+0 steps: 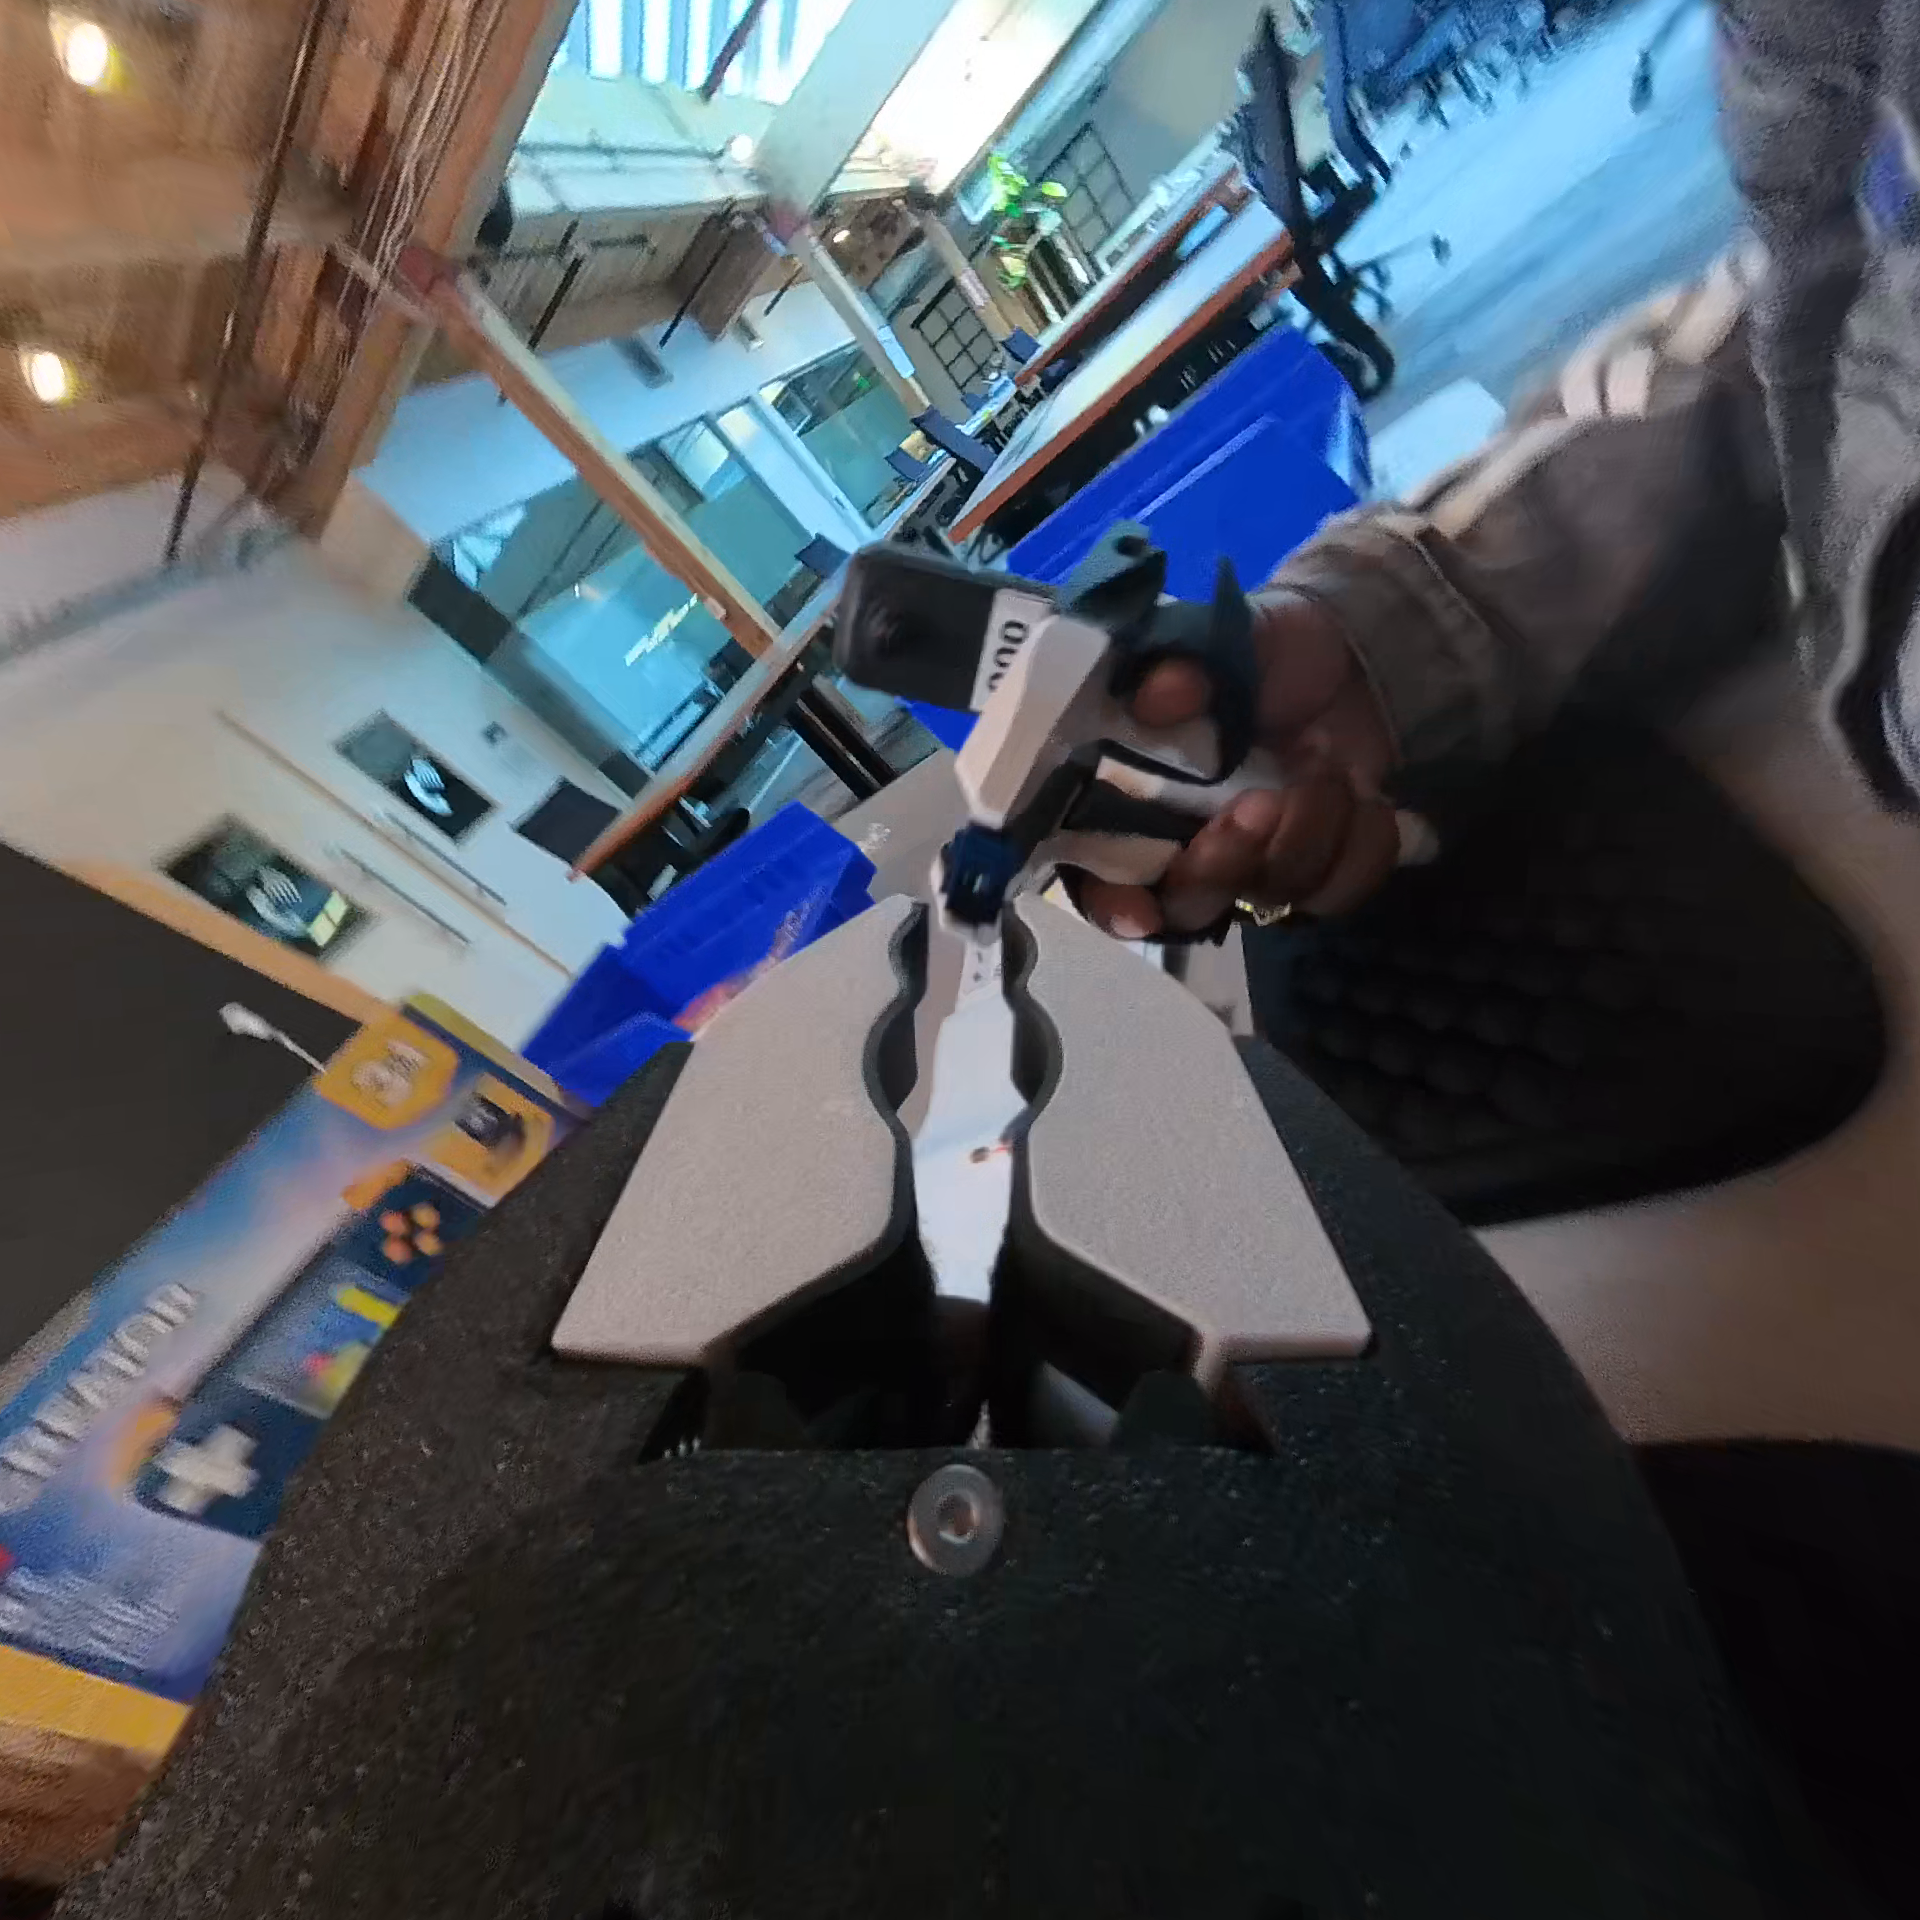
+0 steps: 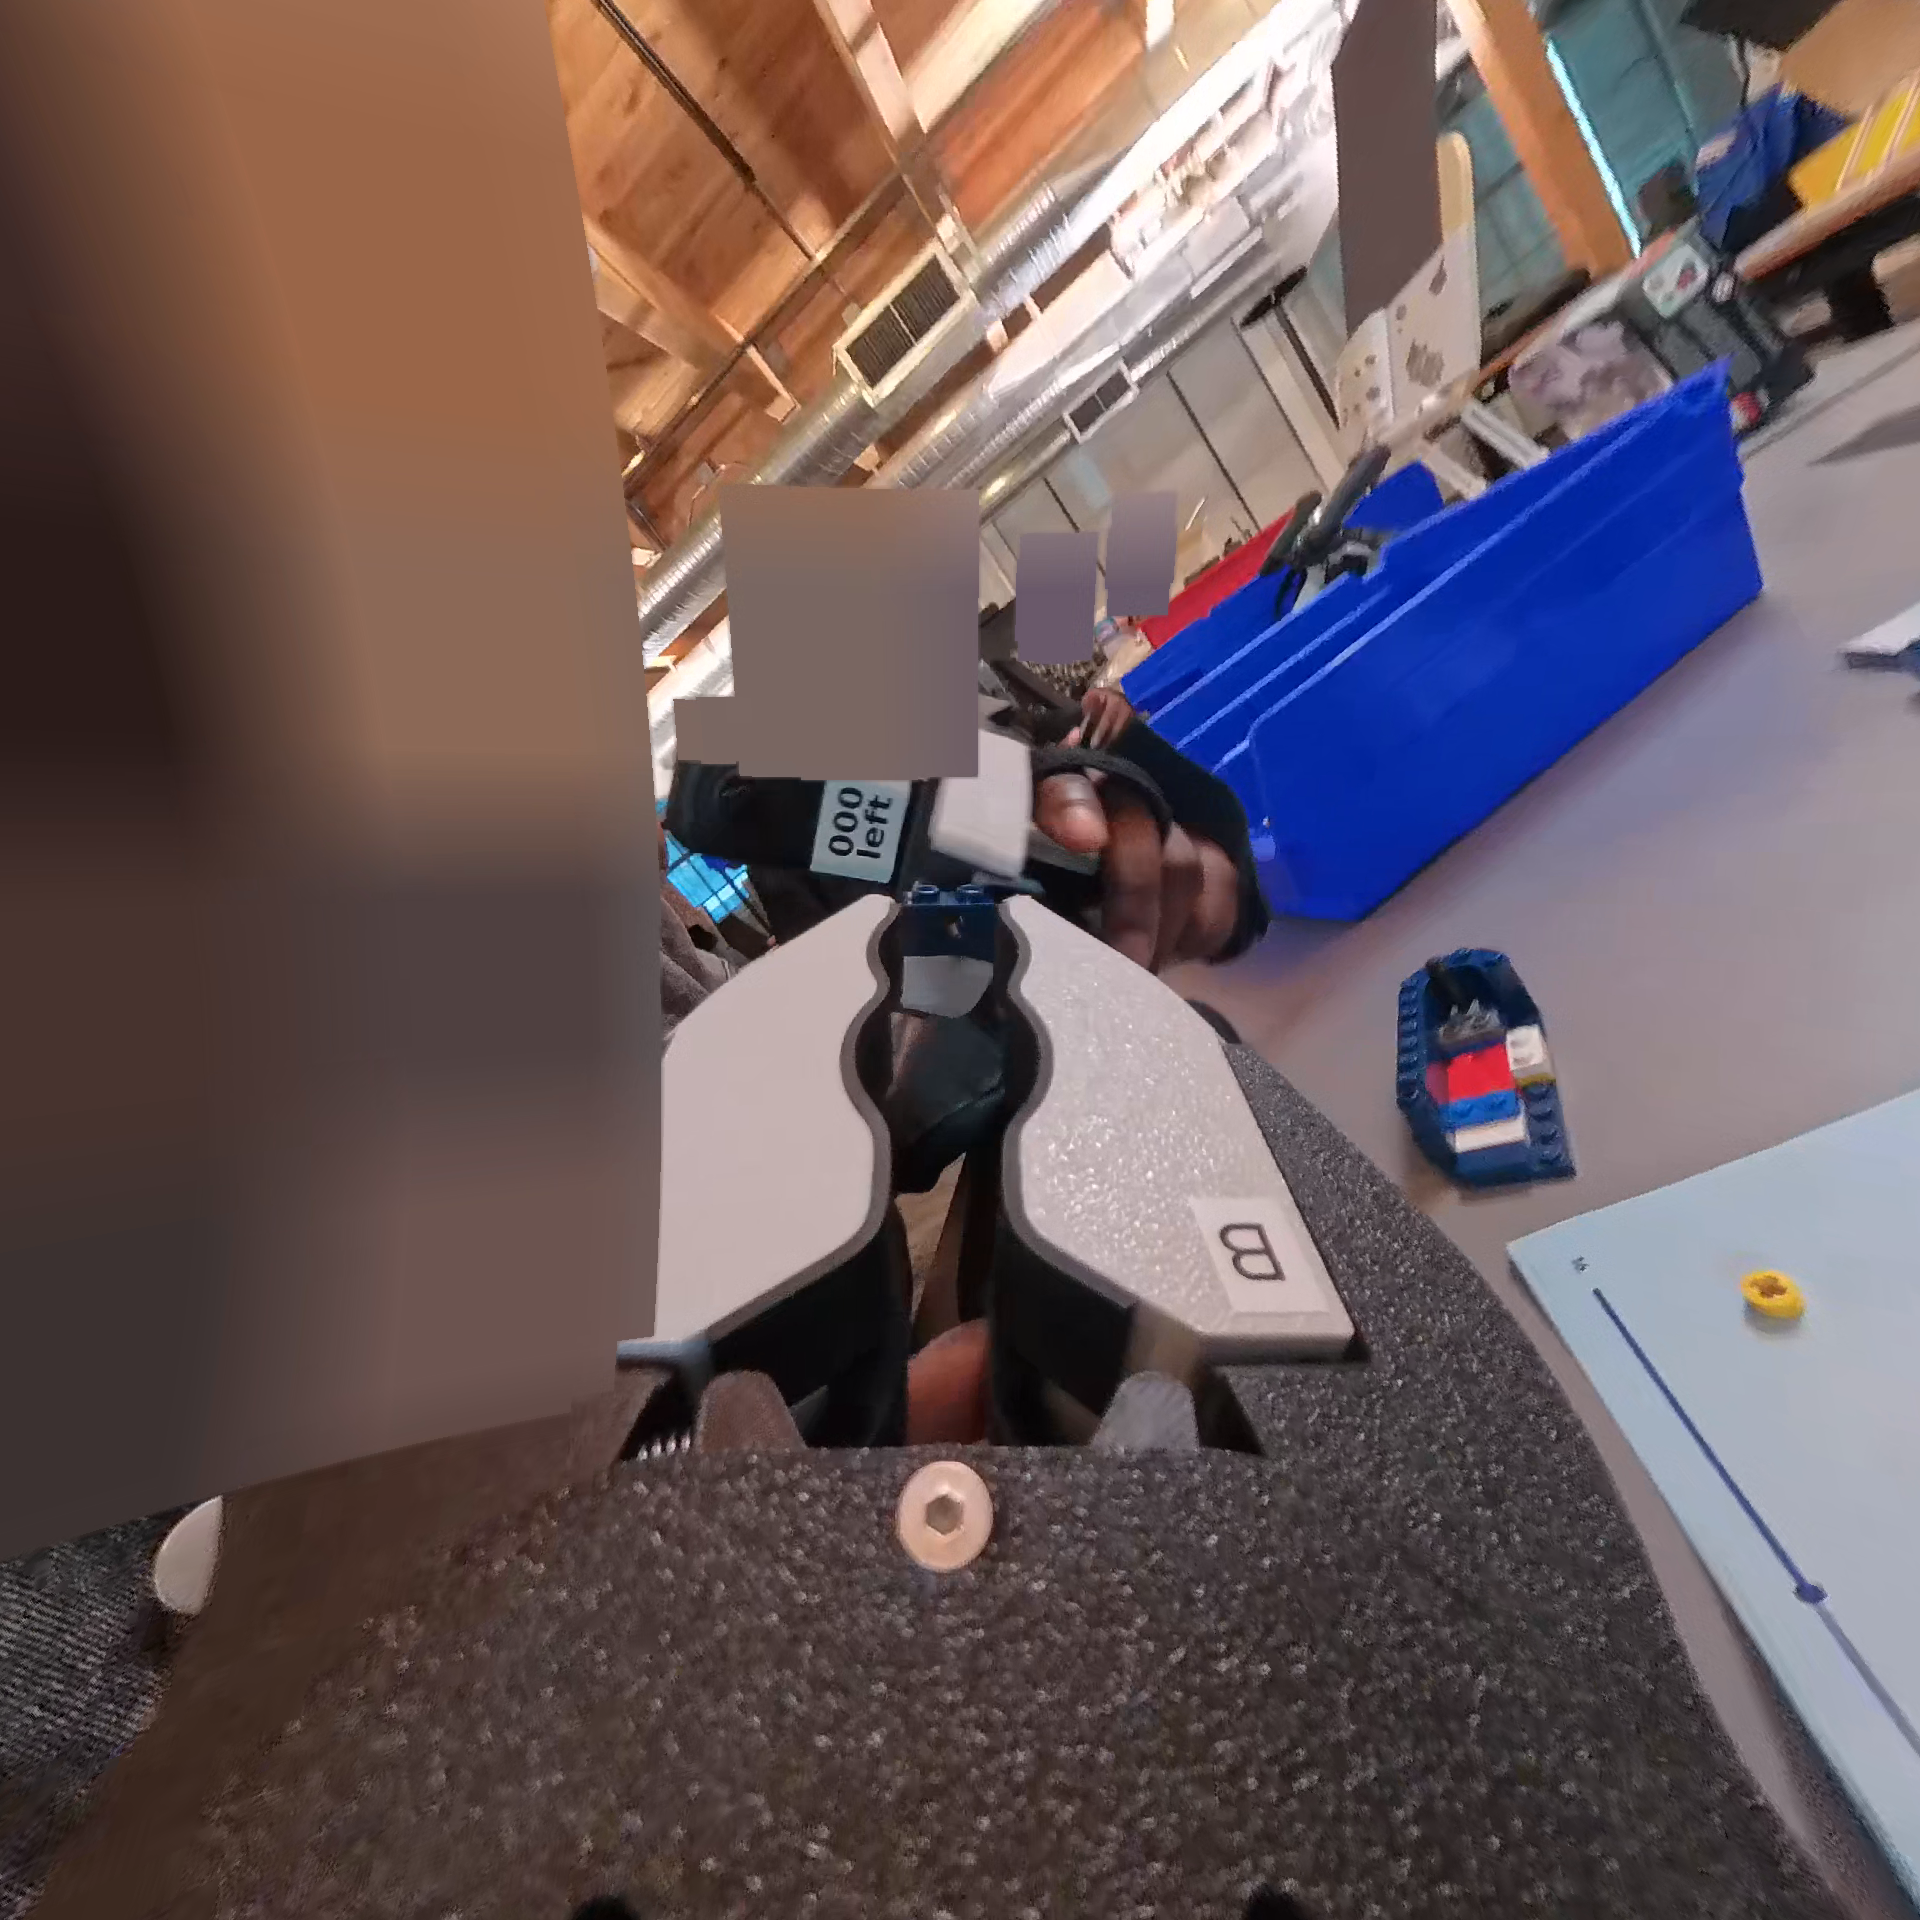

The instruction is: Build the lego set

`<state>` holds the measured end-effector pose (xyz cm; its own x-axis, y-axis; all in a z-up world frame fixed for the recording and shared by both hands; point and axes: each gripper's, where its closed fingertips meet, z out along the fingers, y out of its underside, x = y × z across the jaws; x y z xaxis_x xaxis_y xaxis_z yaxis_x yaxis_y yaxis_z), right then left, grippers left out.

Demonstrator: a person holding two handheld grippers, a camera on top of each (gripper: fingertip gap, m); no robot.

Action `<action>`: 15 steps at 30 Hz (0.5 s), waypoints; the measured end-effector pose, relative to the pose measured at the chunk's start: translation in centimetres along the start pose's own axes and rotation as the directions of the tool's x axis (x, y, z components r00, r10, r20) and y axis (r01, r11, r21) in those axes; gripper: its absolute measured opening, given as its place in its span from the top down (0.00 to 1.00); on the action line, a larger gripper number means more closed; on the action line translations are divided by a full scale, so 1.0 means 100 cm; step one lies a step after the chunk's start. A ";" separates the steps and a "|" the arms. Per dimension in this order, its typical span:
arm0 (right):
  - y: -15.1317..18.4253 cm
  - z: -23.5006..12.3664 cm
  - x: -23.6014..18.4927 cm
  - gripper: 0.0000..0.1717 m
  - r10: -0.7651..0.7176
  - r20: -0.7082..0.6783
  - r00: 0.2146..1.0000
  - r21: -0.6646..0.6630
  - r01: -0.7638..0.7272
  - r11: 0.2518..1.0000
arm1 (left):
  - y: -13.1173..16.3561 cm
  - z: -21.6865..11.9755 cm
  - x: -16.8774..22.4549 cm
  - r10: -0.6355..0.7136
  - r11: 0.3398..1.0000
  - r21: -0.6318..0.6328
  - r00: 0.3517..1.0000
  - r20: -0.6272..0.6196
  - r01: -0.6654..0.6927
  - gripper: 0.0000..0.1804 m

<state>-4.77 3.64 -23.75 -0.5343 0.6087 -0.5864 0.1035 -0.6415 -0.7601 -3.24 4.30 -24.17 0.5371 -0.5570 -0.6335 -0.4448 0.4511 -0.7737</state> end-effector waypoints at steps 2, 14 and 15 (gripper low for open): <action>-0.007 -0.004 -0.001 0.91 -0.061 -0.016 0.998 0.037 0.061 0.997 | 0.002 0.000 -0.009 -0.226 0.974 0.014 0.974 0.017 0.226 0.84; -0.016 -0.015 -0.011 0.91 -0.830 -0.214 0.515 -0.153 0.822 0.549 | -0.020 0.001 -0.015 -0.884 0.088 0.022 0.088 -0.460 0.996 0.88; -0.017 -0.015 -0.013 0.91 -0.847 -0.219 0.485 -0.158 0.839 0.521 | -0.021 0.001 -0.015 -0.872 0.053 0.021 0.056 -0.486 0.998 0.88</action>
<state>-3.01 4.68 -22.09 -0.1627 0.9405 0.2983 -0.2615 0.2504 -0.9322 -2.99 4.24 -21.60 0.0698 -0.7636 0.6419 0.5279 -0.5177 -0.6732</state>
